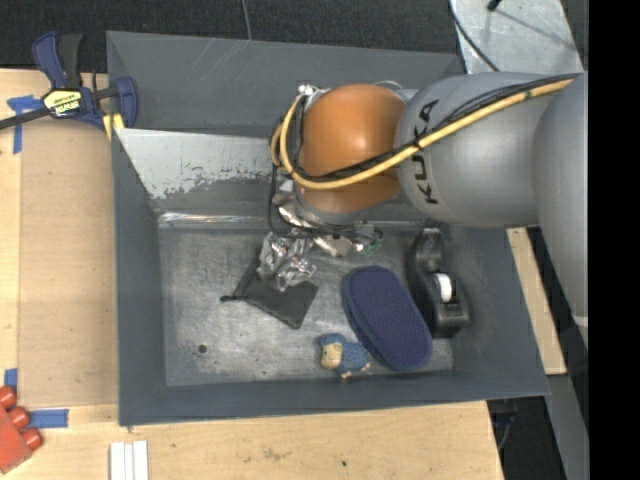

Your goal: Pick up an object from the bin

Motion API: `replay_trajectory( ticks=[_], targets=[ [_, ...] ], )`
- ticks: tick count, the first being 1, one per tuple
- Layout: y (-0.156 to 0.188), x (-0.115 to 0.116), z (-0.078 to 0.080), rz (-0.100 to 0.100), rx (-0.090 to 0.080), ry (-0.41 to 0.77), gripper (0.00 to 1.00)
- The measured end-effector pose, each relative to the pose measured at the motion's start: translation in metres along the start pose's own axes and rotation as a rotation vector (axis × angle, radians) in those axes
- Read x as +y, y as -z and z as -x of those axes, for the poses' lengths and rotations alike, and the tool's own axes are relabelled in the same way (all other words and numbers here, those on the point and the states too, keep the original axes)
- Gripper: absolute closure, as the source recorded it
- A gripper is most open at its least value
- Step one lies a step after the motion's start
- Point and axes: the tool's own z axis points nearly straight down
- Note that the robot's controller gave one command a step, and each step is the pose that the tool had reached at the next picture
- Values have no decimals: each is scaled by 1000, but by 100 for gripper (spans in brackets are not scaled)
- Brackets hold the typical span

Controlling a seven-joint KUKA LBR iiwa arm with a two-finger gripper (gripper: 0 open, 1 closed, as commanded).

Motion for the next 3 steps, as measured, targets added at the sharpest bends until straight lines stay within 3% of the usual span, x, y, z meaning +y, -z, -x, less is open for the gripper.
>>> replay_trajectory(
  ticks=[1, 2, 3],
  targets=[
    [140, -27, -9, -9, -9, -26, 100],
    [135, -25, -10, -2, -2, -26, 0],
    [7, 13, -19, 4, 5, -52, 0]
  ],
)
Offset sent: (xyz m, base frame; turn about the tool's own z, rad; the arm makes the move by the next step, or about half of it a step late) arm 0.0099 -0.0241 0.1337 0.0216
